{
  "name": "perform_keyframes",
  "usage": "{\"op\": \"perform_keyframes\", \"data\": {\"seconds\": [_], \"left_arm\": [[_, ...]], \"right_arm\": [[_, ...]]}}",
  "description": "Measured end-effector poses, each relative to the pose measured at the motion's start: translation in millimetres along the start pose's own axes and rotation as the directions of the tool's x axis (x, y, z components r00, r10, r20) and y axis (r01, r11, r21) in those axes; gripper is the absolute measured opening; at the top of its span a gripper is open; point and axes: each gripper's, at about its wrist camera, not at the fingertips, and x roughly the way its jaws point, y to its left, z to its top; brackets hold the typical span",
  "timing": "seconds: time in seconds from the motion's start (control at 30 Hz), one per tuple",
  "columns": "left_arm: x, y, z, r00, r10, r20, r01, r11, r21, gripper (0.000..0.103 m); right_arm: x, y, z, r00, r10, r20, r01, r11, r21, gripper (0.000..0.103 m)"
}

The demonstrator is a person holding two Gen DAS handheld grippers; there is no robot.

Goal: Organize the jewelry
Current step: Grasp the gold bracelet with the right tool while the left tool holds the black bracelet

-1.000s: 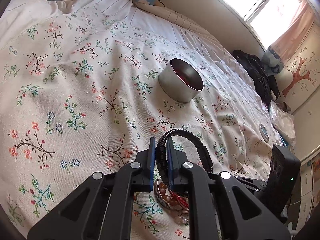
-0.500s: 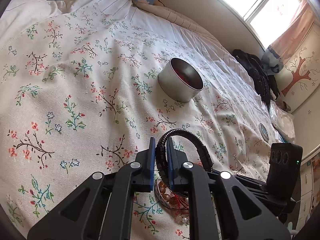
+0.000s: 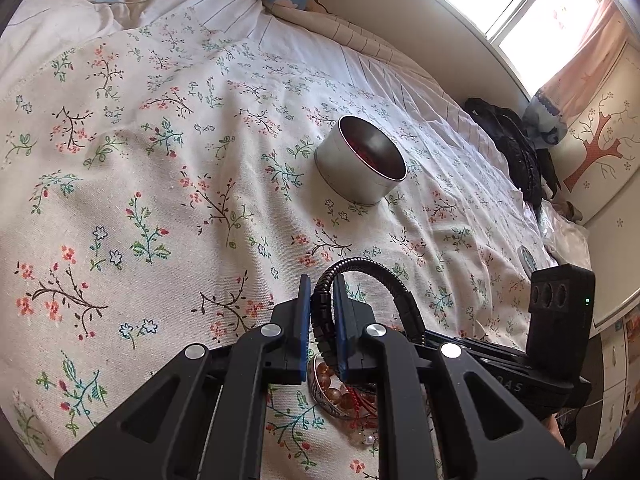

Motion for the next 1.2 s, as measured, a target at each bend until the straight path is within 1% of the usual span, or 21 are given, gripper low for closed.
{"op": "perform_keyframes", "data": {"seconds": [0.1, 0.2, 0.27, 0.37, 0.4, 0.43, 0.47, 0.53, 0.57, 0.6, 0.67, 0.7, 0.77, 0.8, 0.83, 0.87, 0.9, 0.97, 1.03, 1.13, 1.2], "left_arm": [[-2.6, -0.1, -0.2, 1.000, -0.003, 0.011, 0.003, 1.000, 0.000, 0.010], [-9.0, -3.2, -0.5, 0.999, 0.003, 0.041, -0.003, 1.000, 0.012, 0.010], [-17.9, -9.3, -0.9, 0.996, 0.011, 0.090, -0.015, 0.999, 0.038, 0.010], [-35.1, -22.4, -2.0, 0.983, 0.023, 0.184, -0.039, 0.996, 0.085, 0.010], [-39.0, -26.5, -2.7, 0.979, 0.023, 0.205, -0.044, 0.994, 0.101, 0.010], [-41.3, -29.9, -3.0, 0.976, 0.025, 0.217, -0.051, 0.992, 0.114, 0.010], [-42.4, -32.4, -3.5, 0.975, 0.029, 0.222, -0.058, 0.990, 0.125, 0.010], [-42.1, -33.4, -3.2, 0.976, 0.031, 0.217, -0.061, 0.989, 0.132, 0.010], [-41.8, -32.8, -2.2, 0.976, 0.032, 0.213, -0.061, 0.990, 0.131, 0.010], [-41.7, -31.8, -1.7, 0.977, 0.032, 0.212, -0.060, 0.990, 0.127, 0.010], [-40.6, -30.1, -1.0, 0.978, 0.031, 0.208, -0.057, 0.991, 0.119, 0.010], [-40.5, -29.8, -0.8, 0.978, 0.032, 0.207, -0.057, 0.991, 0.117, 0.010], [-40.1, -29.9, -0.6, 0.978, 0.030, 0.206, -0.056, 0.991, 0.119, 0.010], [-40.1, -29.9, -0.7, 0.978, 0.030, 0.205, -0.056, 0.991, 0.120, 0.010], [-39.8, -29.7, -0.6, 0.979, 0.031, 0.203, -0.056, 0.991, 0.120, 0.010], [-39.3, -29.1, -0.3, 0.979, 0.031, 0.203, -0.055, 0.992, 0.117, 0.010], [-39.6, -28.0, 0.1, 0.979, 0.030, 0.203, -0.053, 0.992, 0.112, 0.010], [-40.8, -25.0, 1.1, 0.978, 0.028, 0.207, -0.049, 0.994, 0.098, 0.010], [-41.6, -23.1, 1.2, 0.977, 0.029, 0.211, -0.049, 0.995, 0.091, 0.010], [-40.2, -23.5, 1.7, 0.977, 0.031, 0.209, -0.051, 0.995, 0.090, 0.010], [-40.1, -24.4, 1.6, 0.977, 0.029, 0.210, -0.049, 0.994, 0.094, 0.010]], "right_arm": [[-15.1, 7.5, -4.3, 0.998, 0.037, 0.055, -0.037, 0.999, -0.007, 0.005], [-30.0, 12.6, -7.7, 0.989, 0.094, 0.118, -0.094, 0.996, -0.005, 0.005], [-40.7, 15.5, -7.0, 0.976, 0.136, 0.169, -0.138, 0.990, -0.004, 0.005], [-59.4, 19.5, -6.4, 0.953, 0.167, 0.253, -0.169, 0.985, -0.014, 0.005], [-62.7, 20.4, -6.9, 0.948, 0.169, 0.269, -0.172, 0.985, -0.014, 0.005], [-62.0, 20.8, -5.1, 0.949, 0.164, 0.271, -0.168, 0.986, -0.007, 0.005], [-60.0, 17.8, -5.2, 0.956, 0.141, 0.257, -0.148, 0.989, 0.007, 0.005], [-48.4, 10.7, -4.5, 0.978, 0.029, 0.208, -0.039, 0.998, 0.043, 0.006], [-41.2, 7.7, -3.7, 0.985, -0.009, 0.171, 0.001, 0.999, 0.046, 0.009], [-35.0, 5.1, -3.5, 0.989, -0.052, 0.140, 0.046, 0.998, 0.051, 0.023], [-18.9, 2.7, -4.1, 0.993, -0.090, 0.080, 0.088, 0.996, 0.033, 0.038], [-10.3, 5.3, -2.5, 0.992, -0.117, 0.052, 0.116, 0.993, 0.012, 0.038], [11.8, 9.8, -0.5, 0.980, -0.200, -0.008, 0.199, 0.979, -0.054, 0.038], [20.9, 12.0, -1.6, 0.971, -0.238, -0.031, 0.234, 0.968, -0.089, 0.031], [24.9, 15.2, -2.0, 0.969, -0.242, -0.044, 0.236, 0.965, -0.112, 0.028], [25.6, 15.2, -2.7, 0.976, -0.210, -0.053, 0.203, 0.973, -0.108, 0.012], [23.2, 12.7, -4.1, 0.983, -0.178, -0.051, 0.173, 0.981, -0.089, 0.008], [10.5, 8.6, -4.7, 0.991, -0.130, -0.010, 0.130, 0.990, -0.052, 0.008], [-6.2, 2.5, -5.4, 0.997, -0.054, 0.046, 0.054, 0.999, -0.004, 0.008], [-21.4, 0.2, -7.9, 0.995, 0.017, 0.100, -0.019, 0.999, 0.027, 0.008], [-25.4, 0.1, -6.6, 0.992, 0.049, 0.118, -0.054, 0.998, 0.038, 0.008]]}}
